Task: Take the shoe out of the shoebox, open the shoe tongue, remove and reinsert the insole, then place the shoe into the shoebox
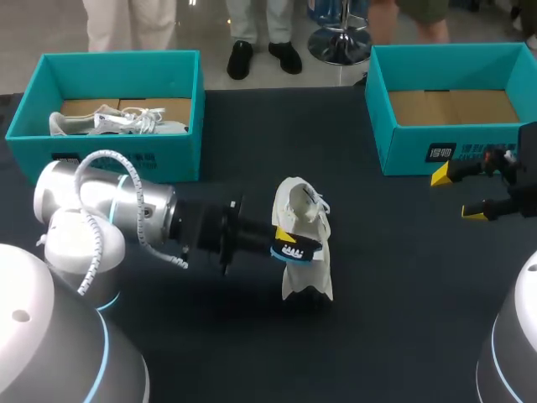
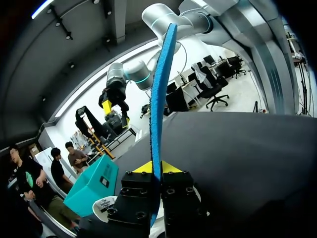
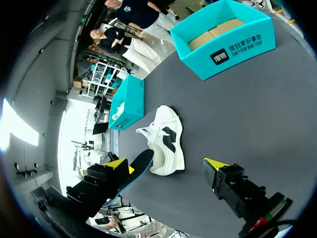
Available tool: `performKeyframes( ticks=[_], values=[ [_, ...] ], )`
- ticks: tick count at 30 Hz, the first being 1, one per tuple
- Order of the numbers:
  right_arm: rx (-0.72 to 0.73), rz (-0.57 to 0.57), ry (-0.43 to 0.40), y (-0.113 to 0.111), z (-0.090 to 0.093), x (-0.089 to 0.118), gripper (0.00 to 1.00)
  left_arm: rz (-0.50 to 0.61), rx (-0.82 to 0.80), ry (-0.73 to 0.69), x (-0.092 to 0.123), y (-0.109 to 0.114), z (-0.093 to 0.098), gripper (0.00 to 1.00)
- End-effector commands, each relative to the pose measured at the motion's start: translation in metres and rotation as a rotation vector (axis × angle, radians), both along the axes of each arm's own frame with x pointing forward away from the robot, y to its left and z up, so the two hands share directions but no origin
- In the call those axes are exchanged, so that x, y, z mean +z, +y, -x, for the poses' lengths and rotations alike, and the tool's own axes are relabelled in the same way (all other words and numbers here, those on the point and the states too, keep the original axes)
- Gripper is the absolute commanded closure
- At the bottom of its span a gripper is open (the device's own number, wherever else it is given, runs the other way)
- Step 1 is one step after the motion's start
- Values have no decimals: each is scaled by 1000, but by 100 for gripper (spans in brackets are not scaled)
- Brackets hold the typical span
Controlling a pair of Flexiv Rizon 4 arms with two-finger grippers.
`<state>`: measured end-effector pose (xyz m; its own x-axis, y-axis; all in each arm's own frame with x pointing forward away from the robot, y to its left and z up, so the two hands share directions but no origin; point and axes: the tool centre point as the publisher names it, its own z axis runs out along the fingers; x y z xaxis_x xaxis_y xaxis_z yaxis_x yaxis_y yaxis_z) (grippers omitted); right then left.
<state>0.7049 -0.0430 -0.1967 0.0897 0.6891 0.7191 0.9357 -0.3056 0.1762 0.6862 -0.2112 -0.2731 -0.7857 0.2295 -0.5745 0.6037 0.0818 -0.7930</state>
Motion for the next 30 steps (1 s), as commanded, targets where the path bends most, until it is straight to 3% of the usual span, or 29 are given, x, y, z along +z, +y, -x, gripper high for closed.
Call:
performKeyframes(
  ticks=[1,10,30],
  values=[
    [-2,2,1,1,1,0,0,18,20,1,14,5,6,100],
    [-2,2,1,1,1,0,0,61,12,7,26,1,11,100],
    [-2,2,1,1,1,0,0,37,26,25,1,-7,-3,100]
  ],
)
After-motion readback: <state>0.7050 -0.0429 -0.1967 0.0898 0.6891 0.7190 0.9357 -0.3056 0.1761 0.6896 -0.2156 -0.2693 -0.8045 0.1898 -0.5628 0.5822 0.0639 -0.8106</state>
